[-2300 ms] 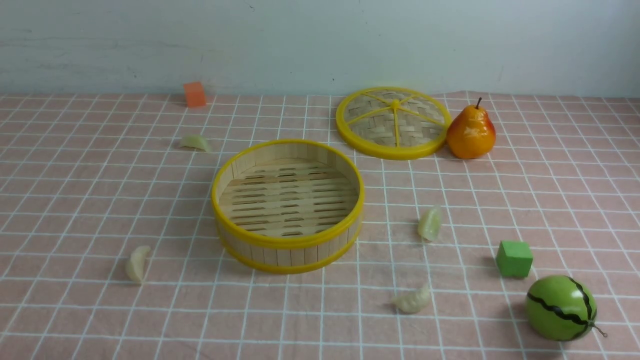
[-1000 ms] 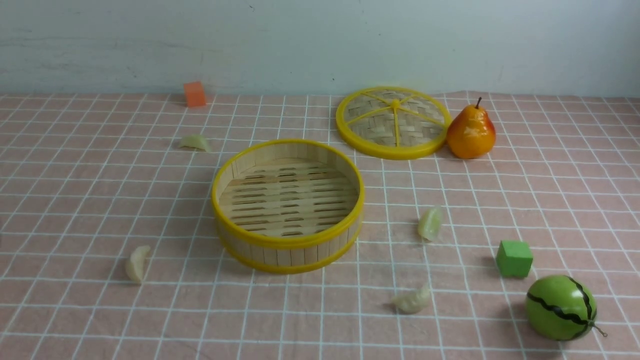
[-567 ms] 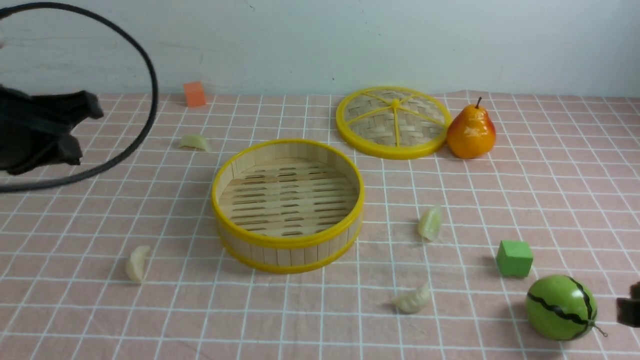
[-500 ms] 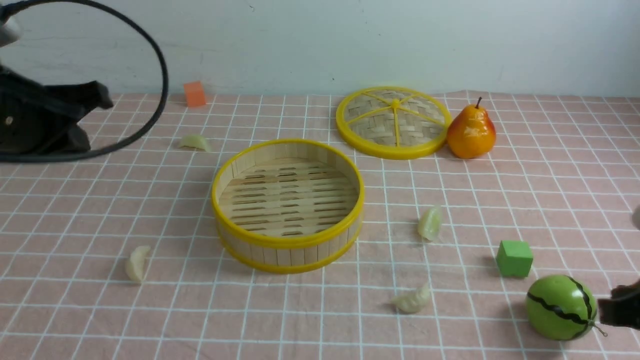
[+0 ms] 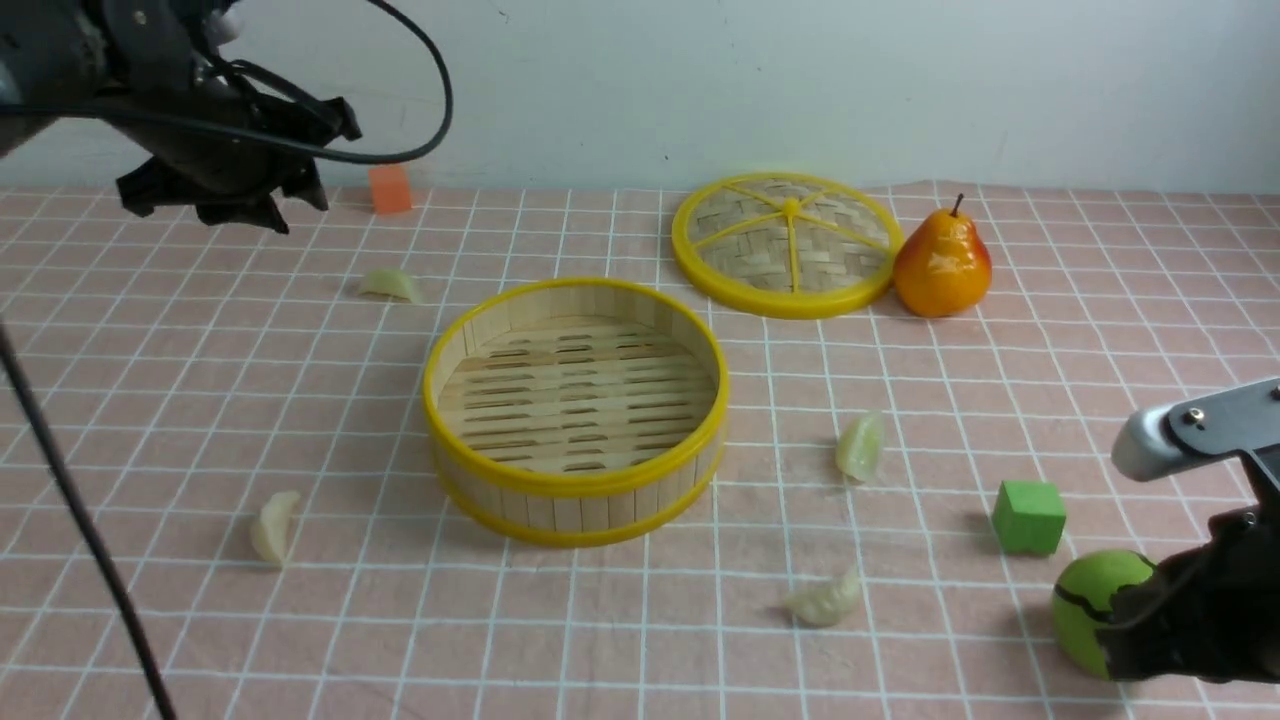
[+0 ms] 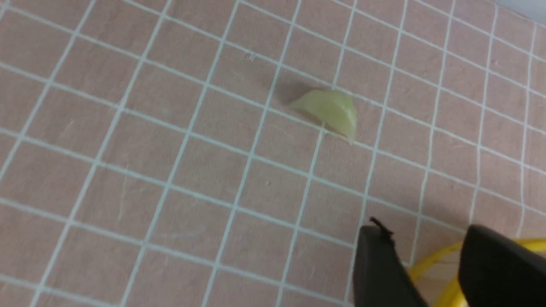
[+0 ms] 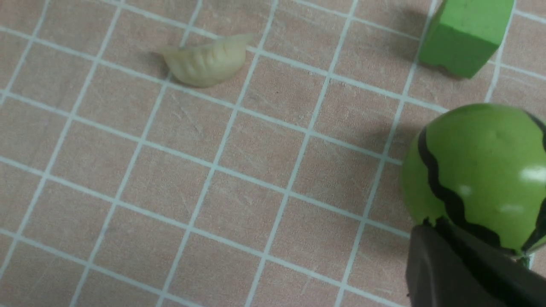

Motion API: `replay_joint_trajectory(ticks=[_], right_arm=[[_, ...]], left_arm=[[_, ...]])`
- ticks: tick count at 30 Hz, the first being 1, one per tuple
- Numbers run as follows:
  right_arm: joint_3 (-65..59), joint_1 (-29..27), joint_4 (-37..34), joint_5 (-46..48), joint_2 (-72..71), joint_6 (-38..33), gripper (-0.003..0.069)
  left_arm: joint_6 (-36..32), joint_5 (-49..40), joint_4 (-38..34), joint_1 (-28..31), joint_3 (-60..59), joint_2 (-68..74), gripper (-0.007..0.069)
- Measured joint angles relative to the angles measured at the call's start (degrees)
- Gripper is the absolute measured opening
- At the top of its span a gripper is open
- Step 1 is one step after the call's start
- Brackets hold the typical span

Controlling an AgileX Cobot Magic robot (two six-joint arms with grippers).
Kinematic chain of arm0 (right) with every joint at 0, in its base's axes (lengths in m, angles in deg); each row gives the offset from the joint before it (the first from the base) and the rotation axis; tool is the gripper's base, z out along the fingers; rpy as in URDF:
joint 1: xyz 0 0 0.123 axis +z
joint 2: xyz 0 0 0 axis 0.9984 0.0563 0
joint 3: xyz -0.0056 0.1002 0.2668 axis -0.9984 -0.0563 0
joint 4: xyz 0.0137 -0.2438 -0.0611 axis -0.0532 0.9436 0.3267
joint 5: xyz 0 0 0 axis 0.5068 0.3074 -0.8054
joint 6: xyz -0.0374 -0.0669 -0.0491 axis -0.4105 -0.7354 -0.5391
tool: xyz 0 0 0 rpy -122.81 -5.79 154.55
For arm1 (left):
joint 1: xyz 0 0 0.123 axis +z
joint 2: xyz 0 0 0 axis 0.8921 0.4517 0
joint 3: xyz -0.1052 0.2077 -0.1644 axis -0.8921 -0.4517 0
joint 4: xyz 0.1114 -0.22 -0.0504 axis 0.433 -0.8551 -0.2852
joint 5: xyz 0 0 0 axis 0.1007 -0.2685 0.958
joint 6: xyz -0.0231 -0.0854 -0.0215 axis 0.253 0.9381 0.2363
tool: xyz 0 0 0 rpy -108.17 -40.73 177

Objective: Put the dumplings into the steamer on the table with the pink tablecloth.
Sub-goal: 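Reach for and grasp a dumpling on the table with the left gripper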

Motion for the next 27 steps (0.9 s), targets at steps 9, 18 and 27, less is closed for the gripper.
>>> replay_joint_trajectory(ticks=[9, 18, 27], right_arm=[[0.0, 0.0, -0.2, -1.3, 4.6, -0.1, -0.0006], [0.0, 0.0, -1.1, -1.5, 5.3, -0.1, -0.0003], [0.1, 0.0, -1.1, -2.0, 5.3, -0.1, -0.0003]], left_arm=[[5.2, -6.0, 6.7, -3.2, 25.7, 21.6, 0.0484], [15.1, -5.3, 12.5, -4.0, 34.9, 32.0, 0.0483], [19.8, -0.2, 15.5, -4.0, 35.0, 34.9, 0.0442]])
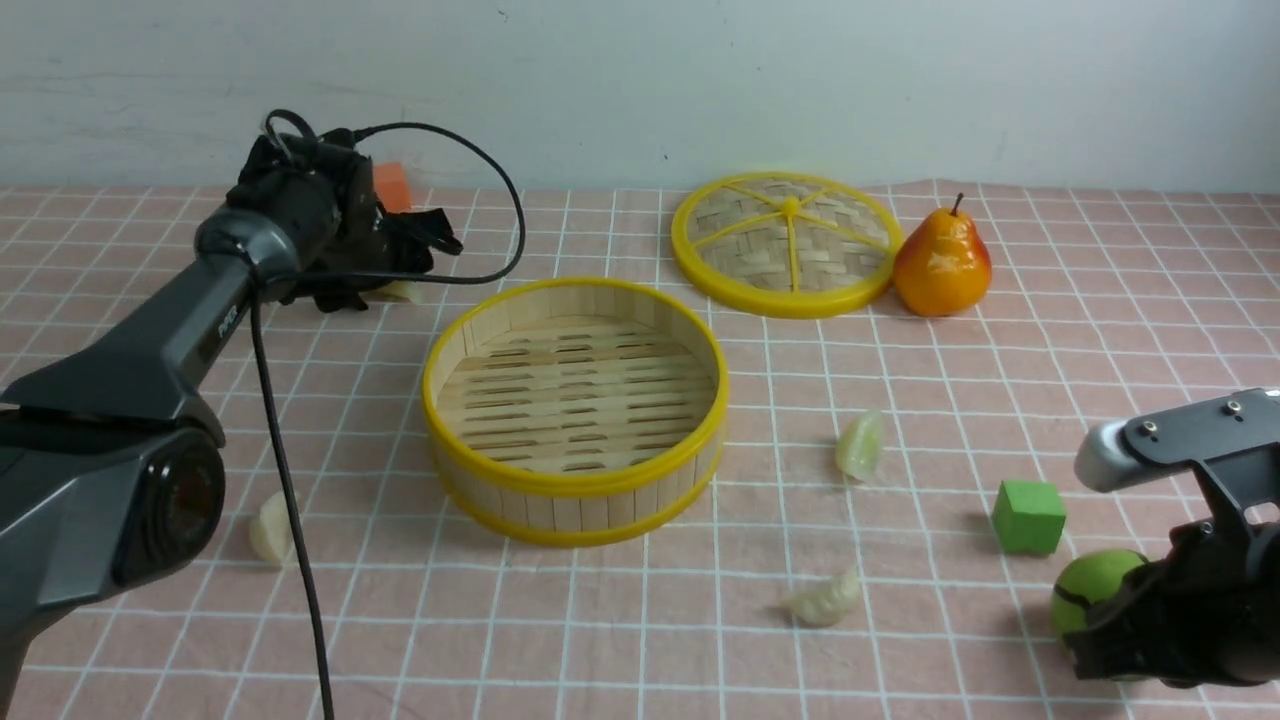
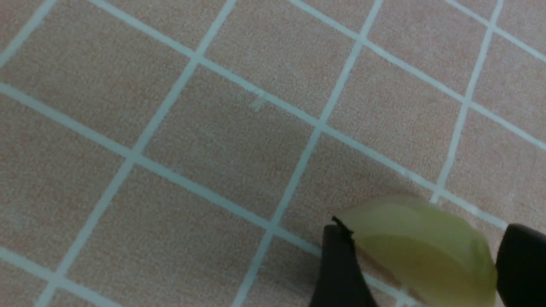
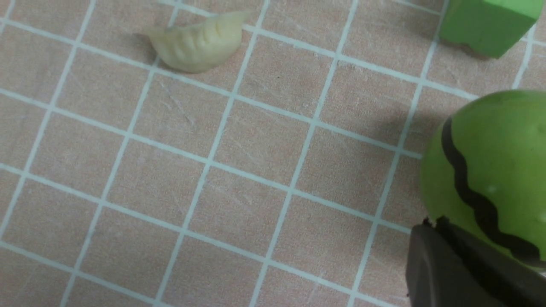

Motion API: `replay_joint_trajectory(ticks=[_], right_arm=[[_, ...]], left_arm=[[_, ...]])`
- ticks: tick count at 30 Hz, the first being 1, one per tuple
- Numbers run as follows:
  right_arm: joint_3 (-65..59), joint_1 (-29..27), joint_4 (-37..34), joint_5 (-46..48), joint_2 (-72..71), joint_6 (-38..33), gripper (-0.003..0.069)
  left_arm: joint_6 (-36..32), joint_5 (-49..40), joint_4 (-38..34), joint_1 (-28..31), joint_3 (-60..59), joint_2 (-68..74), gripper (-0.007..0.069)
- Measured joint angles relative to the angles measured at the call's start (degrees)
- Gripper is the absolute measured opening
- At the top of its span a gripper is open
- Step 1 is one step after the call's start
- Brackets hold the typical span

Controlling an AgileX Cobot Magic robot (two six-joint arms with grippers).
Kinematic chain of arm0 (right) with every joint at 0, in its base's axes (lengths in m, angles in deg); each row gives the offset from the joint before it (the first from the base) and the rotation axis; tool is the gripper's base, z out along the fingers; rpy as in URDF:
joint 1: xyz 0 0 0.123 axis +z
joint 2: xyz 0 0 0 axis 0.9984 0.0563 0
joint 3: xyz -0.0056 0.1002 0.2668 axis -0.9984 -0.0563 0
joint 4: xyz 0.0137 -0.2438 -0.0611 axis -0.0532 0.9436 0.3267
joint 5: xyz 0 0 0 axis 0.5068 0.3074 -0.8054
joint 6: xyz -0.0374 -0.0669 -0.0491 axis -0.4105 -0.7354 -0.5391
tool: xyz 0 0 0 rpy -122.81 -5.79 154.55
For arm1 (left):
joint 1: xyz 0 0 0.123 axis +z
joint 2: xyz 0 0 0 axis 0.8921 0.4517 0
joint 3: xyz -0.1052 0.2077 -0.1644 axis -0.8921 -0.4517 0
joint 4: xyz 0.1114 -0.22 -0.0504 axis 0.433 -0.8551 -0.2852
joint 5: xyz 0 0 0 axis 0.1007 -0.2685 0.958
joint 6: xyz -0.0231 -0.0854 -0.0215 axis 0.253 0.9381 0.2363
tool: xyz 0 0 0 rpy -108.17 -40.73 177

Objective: Put the dumplings into the steamer on the table with the pink tablecloth.
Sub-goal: 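Reach for and grasp a dumpling on the table with the left gripper, then place the dumpling into the bamboo steamer basket with the left gripper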

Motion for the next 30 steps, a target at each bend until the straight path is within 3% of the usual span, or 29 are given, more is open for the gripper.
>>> replay_joint_trajectory(ticks=[3, 4, 5, 6, 9, 22, 24, 30], right_arm=[[0.0, 0.0, 0.0, -0.1, 0.0, 0.0, -0.0003], [0.0, 0.0, 0.0, -0.2, 0.0, 0.0, -0.0002], [0.0, 0.0, 0.0, -0.2, 0.0, 0.0, -0.0002], [0.0, 0.0, 0.0, -0.3, 0.0, 0.0, -0.0001], [0.0, 0.0, -0.1, -0.3, 0.0, 0.0, 0.0000], [0.0, 0.0, -1.3, -0.3, 0.0, -0.3, 0.0003], [0.0, 0.0, -1.3, -0.3, 0.0, -0.5, 0.0003], [0.0, 0.0, -1.5, -0.3, 0.0, -0.6, 0.0003]], left_arm=[[0.1, 0.2, 1.0, 0.0, 0.1, 0.1, 0.0355], [0.1, 0.1, 1.1, 0.0, 0.1, 0.1, 0.0239], [0.1, 0.1, 1.2, 0.0, 0.1, 0.1, 0.0216], [-0.1, -0.5, 1.3, 0.0, 0.7, 0.1, 0.0144], [-0.9, -2.2, 0.7, 0.0, 2.0, 0.0, 0.0132], [-17.2, -18.5, -13.3, 0.0, 10.4, -3.9, 0.0132], [-21.1, -22.3, -18.3, -0.1, 10.4, -4.3, 0.0132], [-29.0, -27.3, -23.8, -3.8, 10.1, -9.0, 0.0129]])
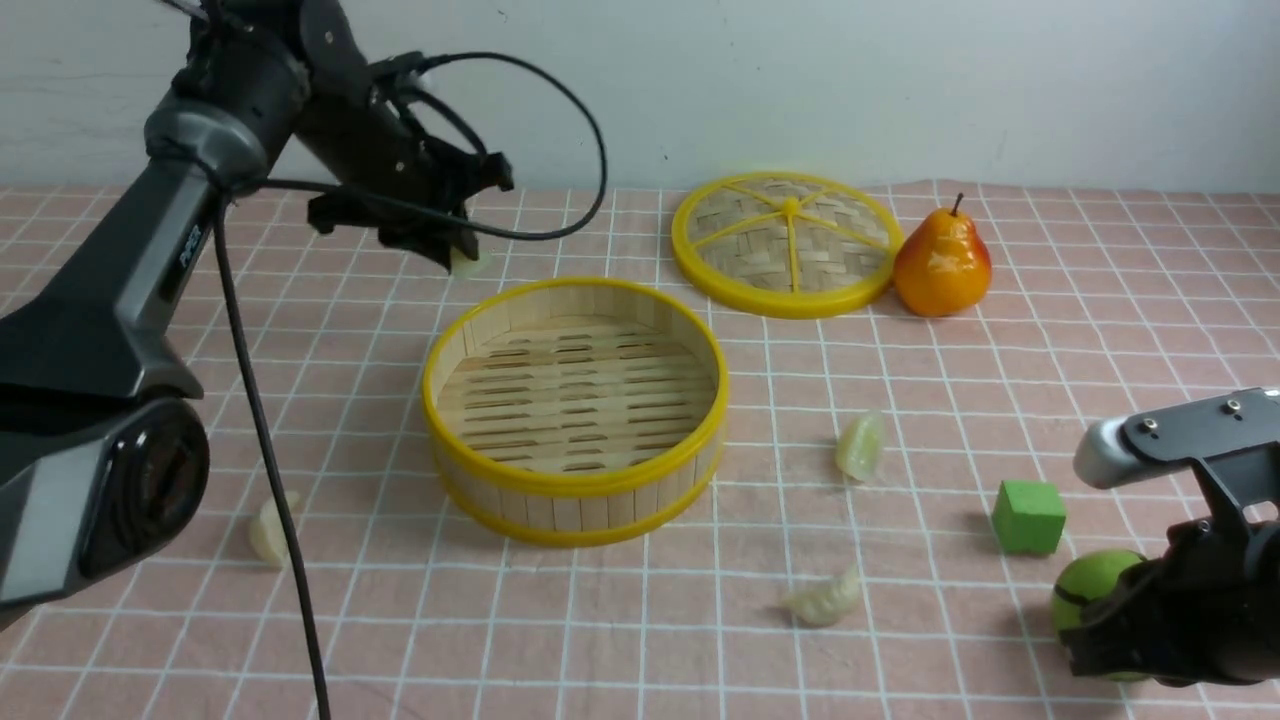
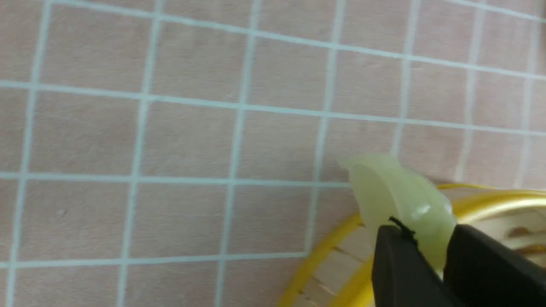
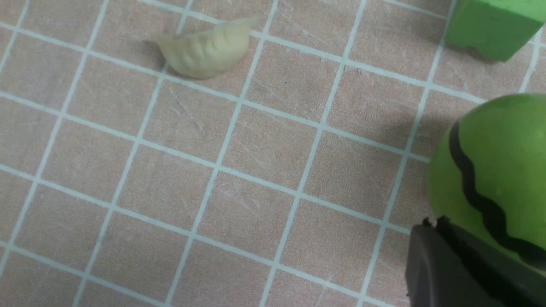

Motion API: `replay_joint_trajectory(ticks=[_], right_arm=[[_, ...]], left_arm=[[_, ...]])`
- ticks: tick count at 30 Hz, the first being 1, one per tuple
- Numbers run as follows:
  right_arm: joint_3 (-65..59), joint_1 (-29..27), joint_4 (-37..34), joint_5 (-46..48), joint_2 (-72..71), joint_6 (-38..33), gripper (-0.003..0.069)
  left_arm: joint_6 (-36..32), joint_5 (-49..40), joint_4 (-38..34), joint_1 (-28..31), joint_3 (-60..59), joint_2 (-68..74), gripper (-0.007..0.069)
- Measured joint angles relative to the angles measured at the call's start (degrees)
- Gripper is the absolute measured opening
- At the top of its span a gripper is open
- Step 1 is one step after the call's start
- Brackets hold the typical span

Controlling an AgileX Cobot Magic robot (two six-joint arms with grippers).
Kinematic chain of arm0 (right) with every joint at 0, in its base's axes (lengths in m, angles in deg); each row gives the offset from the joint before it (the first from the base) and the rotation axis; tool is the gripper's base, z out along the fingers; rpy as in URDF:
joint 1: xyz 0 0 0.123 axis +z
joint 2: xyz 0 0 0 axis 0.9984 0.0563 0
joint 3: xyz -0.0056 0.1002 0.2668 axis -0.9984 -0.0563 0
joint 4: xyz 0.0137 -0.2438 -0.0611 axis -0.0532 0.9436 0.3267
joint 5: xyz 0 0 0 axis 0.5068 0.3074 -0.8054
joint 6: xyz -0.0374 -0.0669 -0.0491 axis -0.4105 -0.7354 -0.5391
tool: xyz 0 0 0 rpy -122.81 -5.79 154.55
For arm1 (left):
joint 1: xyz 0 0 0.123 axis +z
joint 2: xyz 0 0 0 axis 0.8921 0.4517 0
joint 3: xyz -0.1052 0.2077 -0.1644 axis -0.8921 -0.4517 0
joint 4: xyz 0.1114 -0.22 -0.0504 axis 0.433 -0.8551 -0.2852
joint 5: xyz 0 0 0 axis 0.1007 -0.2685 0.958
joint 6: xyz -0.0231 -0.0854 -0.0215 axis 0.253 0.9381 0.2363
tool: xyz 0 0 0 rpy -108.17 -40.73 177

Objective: Put the dumplings into the steamer on the table with the pink tablecloth.
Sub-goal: 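Place the dumpling into the bamboo steamer basket with the left gripper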

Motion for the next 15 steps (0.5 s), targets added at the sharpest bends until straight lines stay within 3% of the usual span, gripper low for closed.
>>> replay_joint_trajectory(ticks=[10, 12, 15], right_arm=[[0.0, 0.0, 0.0, 0.0, 0.0, -0.1, 0.0008], [0.0, 0.0, 0.0, 0.0, 0.0, -0.2, 0.0010], [0.0, 0.0, -0.5, 0.0, 0.0, -0.2, 0.0010]], left_arm=[[-0.8, 0.0, 3.7, -7.0, -10.9, -0.8, 0.0127], [-0.8, 0.1, 6.0, -8.2, -12.6, -0.6, 0.0046], [0.6, 0.5, 9.1, -9.5, -13.1, -1.0, -0.0006]])
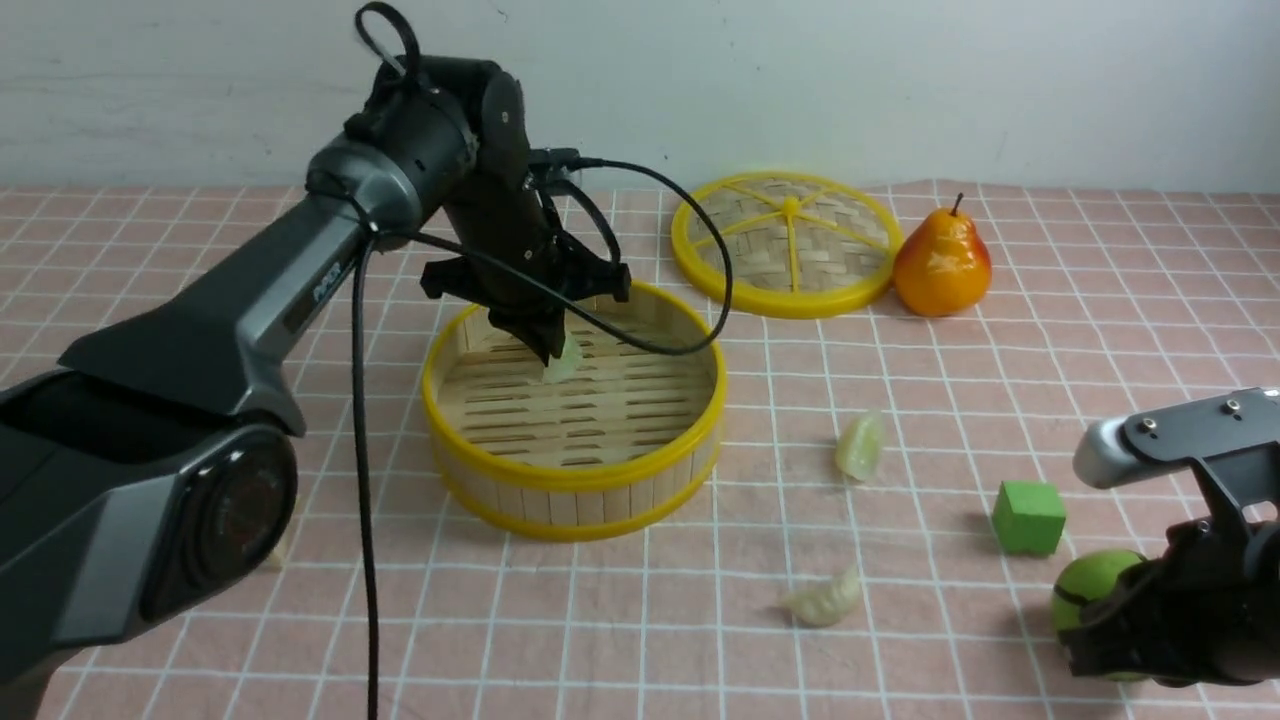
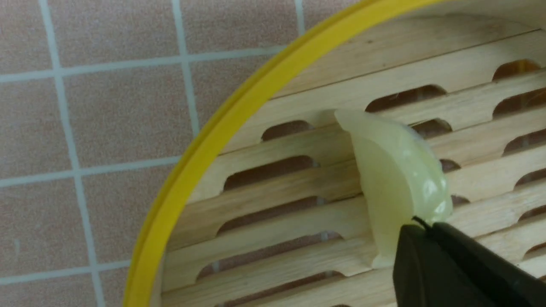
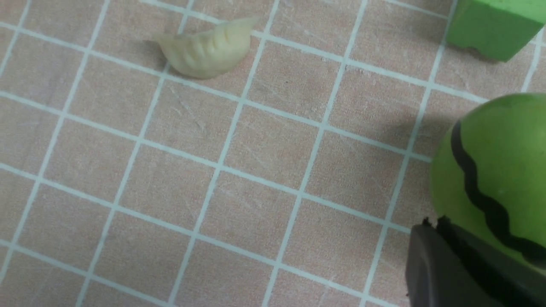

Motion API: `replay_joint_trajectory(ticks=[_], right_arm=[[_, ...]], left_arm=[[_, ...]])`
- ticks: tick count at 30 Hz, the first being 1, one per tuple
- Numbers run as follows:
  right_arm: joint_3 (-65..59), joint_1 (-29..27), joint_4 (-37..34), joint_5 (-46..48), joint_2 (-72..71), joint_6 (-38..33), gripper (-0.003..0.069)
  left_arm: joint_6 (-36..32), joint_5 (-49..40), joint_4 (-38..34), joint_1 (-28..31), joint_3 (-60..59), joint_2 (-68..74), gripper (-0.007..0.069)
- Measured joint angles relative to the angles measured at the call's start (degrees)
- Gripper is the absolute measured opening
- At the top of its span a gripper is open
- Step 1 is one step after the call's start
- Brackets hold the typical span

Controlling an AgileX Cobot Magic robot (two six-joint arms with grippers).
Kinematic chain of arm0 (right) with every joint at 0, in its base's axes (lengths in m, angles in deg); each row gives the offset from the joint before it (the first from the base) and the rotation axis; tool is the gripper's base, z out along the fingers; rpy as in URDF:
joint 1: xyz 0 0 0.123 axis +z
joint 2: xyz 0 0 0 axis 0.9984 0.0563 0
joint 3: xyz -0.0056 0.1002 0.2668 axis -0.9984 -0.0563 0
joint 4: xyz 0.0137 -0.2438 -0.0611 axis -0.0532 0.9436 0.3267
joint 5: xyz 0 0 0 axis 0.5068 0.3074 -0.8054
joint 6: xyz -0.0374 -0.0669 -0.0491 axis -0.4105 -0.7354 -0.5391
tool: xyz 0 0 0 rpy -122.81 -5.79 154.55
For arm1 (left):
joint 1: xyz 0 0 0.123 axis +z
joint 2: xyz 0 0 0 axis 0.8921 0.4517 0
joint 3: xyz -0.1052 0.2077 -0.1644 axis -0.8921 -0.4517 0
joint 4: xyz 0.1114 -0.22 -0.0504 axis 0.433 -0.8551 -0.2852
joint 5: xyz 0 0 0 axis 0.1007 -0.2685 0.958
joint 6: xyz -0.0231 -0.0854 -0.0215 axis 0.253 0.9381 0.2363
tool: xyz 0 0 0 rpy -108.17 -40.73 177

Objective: Put the dumplings into the steamer on the table with the pink tablecloth.
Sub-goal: 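Place the dumpling into the bamboo steamer basket with the left gripper, then reach for and grasp a dumpling on the table with the left gripper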

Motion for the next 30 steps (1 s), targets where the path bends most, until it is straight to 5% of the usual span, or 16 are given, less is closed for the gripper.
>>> replay_joint_trajectory(ticks=[4, 11, 14, 19, 24, 30], right_arm=[[0.0, 0.0, -0.6, 0.1, 0.0, 0.0, 0.0013], [0.0, 0.0, -1.0, 1.1, 0.0, 0.0, 0.0016], [0.0, 0.0, -1.0, 1.8, 0.0, 0.0, 0.0020], [0.0, 0.0, -1.0, 2.9, 0.0, -1.0, 0.0021], [0.0, 0.0, -2.7, 2.8, 0.0, -1.5, 0.0021], [0.0, 0.0, -8.2, 2.4, 0.0, -6.1, 0.0021]], left_arm=[[0.7, 0.1, 1.0, -0.2, -0.1, -0.1, 0.0054], [1.0, -0.4, 1.9, -0.2, -0.9, -3.6, 0.0359], [0.5, -0.4, 3.1, -0.1, -2.1, -11.0, 0.0424], [0.3, 0.1, 6.8, 1.0, -14.7, -28.7, 0.0421], [3.2, 1.3, 7.2, 5.0, -41.5, -43.7, 0.0380], [7.8, 21.0, 5.4, 13.2, -73.5, -48.2, 0.0375]])
